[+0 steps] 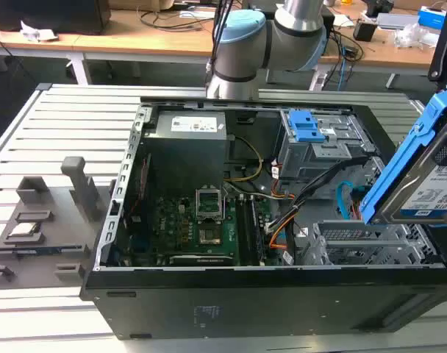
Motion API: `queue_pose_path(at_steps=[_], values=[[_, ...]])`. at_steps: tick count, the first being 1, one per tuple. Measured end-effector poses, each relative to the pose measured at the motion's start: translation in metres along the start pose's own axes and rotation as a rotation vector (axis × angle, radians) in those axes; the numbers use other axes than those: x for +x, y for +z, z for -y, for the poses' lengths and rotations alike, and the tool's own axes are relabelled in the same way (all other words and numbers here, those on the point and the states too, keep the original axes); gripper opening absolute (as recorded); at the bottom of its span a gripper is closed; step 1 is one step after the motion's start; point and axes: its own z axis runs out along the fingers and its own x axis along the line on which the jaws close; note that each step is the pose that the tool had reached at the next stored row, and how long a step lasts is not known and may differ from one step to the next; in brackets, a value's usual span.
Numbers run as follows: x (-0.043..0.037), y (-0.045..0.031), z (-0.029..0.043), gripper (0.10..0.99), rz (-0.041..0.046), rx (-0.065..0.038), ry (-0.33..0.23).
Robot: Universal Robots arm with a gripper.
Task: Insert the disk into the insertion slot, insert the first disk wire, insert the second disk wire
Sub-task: 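Insert the disk into the insertion slot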
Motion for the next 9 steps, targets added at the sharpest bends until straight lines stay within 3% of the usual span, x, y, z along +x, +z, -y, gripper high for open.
queue_pose_path(at_steps=[2, 9], values=[[0.0000, 0.0091, -0.0056, 0.369, 0.0000, 0.000, 0.000], [-0.0064, 0.0136, -0.0161, 0.369, 0.0001, 0.000, 0.000]])
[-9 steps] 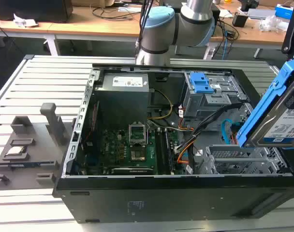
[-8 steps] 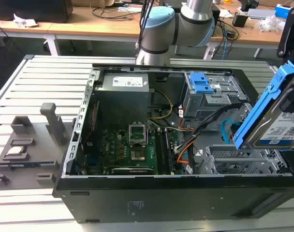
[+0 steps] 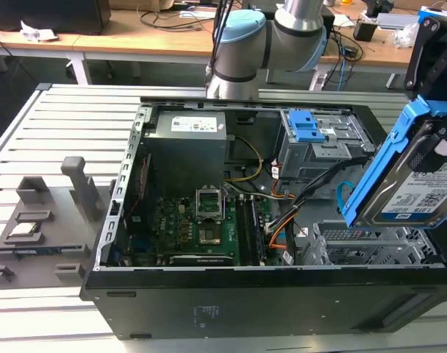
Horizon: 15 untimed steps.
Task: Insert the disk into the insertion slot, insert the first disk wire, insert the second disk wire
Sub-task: 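Insert the disk into the insertion slot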
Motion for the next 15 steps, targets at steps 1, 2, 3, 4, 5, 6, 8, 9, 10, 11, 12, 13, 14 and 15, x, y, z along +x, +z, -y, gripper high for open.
queue_pose_path(at_steps=[1, 2, 3, 4, 5, 6, 8, 9, 10, 11, 12, 13, 14, 15], values=[[-0.0015, 0.0009, -0.0009, 0.369, -0.0002, 0.000, 0.000], [-0.0023, 0.0018, -0.0016, 0.369, -0.0002, 0.000, 0.000], [-0.0031, 0.0033, -0.0027, 0.369, -0.0001, 0.000, 0.000], [-0.0039, 0.0056, -0.0036, 0.369, -0.0001, 0.000, 0.000], [-0.0053, 0.0081, -0.0038, 0.369, -0.0002, 0.000, 0.000], [-0.0056, 0.0101, -0.0038, 0.369, -0.0001, 0.000, 0.000], [-0.0061, 0.0152, -0.0036, 0.369, -0.0003, 0.000, 0.000], [-0.0063, 0.0179, -0.0035, 0.369, -0.0002, 0.000, 0.000], [-0.0066, 0.0196, -0.0035, 0.369, -0.0002, 0.000, 0.000], [-0.0073, 0.0219, -0.0035, 0.369, -0.0004, 0.000, 0.002], [-0.0082, 0.0247, -0.0036, 0.369, 0.0000, 0.000, 0.007], [-0.0092, 0.0269, -0.0037, 0.369, 0.0003, 0.000, 0.012], [-0.0094, 0.0291, -0.0040, 0.369, 0.0005, 0.000, 0.016], [-0.0096, 0.0310, -0.0041, 0.369, 0.0004, 0.000, 0.017]])
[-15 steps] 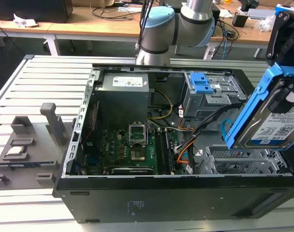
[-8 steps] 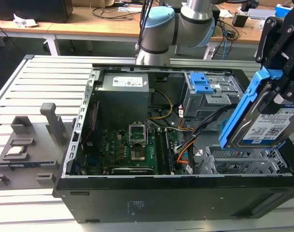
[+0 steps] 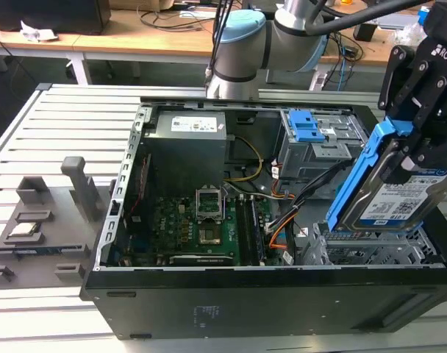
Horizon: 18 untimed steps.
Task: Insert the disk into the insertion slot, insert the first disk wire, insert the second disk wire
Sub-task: 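Insert the disk into the insertion slot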
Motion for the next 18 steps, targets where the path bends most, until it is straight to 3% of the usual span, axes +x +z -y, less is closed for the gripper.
queue_pose_path(at_steps=[5, 18], values=[[0.0000, 0.0083, -0.0020, 0.369, 0.0000, 0.000, 0.000], [0.0000, 0.0203, -0.0016, 0.369, 0.0000, 0.000, 0.000]])
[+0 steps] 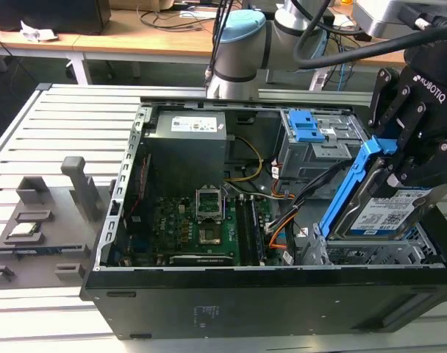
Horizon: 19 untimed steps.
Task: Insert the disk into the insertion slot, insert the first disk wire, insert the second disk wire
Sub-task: 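Insert the disk into the insertion slot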
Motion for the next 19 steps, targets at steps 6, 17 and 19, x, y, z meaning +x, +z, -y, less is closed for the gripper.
queue_pose_path(at_steps=[6, 17, 19], values=[[0.0000, 0.0118, 0.0004, 0.369, 0.0001, 0.000, 0.000], [-0.0002, 0.0407, 0.0016, 0.369, -0.0001, 0.000, 0.000], [-0.0001, 0.0409, 0.0016, 0.369, -0.0002, 0.000, 0.000]])
